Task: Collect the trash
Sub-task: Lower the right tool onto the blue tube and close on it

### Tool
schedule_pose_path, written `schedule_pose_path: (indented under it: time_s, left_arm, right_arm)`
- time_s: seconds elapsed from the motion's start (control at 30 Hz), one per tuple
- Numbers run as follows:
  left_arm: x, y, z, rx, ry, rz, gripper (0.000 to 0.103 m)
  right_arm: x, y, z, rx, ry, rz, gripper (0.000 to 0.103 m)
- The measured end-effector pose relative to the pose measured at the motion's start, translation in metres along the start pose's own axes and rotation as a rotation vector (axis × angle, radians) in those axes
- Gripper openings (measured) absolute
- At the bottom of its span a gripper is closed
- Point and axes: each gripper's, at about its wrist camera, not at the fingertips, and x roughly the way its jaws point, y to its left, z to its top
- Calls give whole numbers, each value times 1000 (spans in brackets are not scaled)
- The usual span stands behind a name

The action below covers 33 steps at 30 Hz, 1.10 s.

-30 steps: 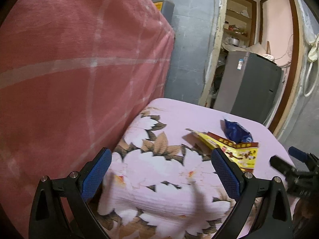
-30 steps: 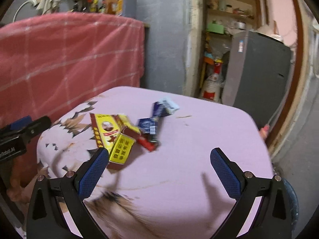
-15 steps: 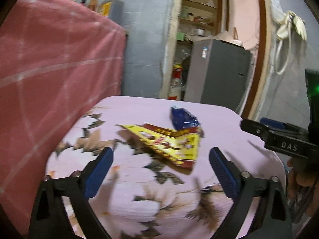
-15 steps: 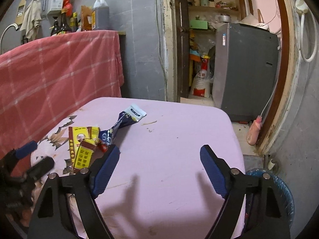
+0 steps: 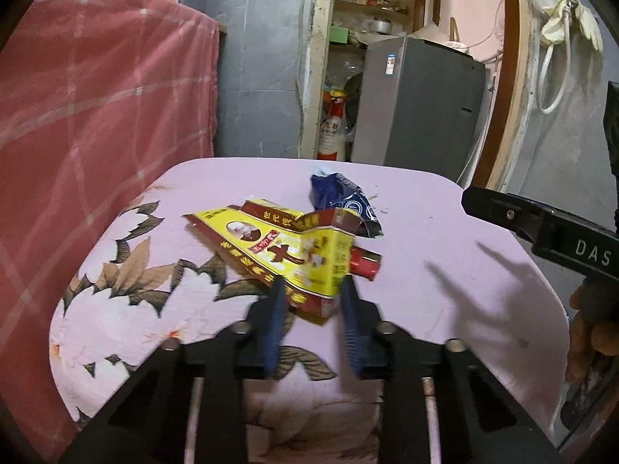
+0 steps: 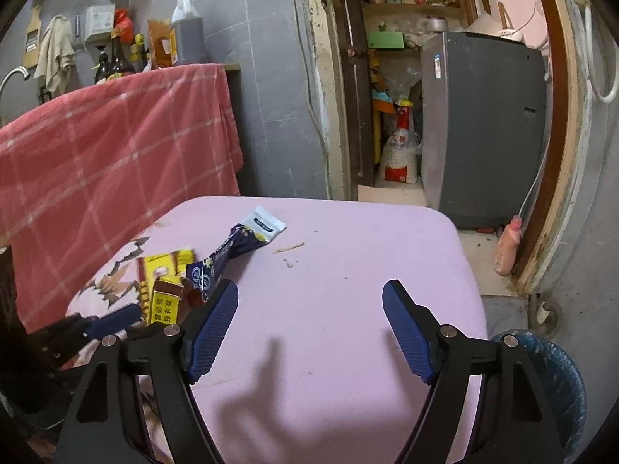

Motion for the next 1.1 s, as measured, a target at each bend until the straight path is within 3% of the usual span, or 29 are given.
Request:
schedule_pose_path:
  time_s: [0.13, 0.4, 0.5, 0.57, 0.7, 0.83, 1.1]
  left_arm:
    - [-4, 13, -4, -10, 1, 22, 14]
    - [-12, 45, -6, -49, 6, 46, 11]
    - [-15, 49, -7, -56, 2, 34, 11]
    - [-18, 49, -7, -55, 1, 14, 11]
    - [-23, 42, -6, -32, -9, -22, 14]
    - [-28, 33, -4, -15, -42, -34, 41]
    - [-5, 19, 10, 63, -30, 11, 43]
  right_arm:
    - [9, 11, 7, 6, 8, 37, 77]
    - [45, 42, 23, 36, 79, 99, 74]
    - [62, 48, 25, 66, 126, 125, 64]
    - [73, 49, 24, 80, 162, 126, 51]
    - [85, 39, 21, 146, 219, 154, 40]
    - [86, 28, 17, 183, 241, 187, 11]
    - [56, 11, 7, 139, 191, 145, 6]
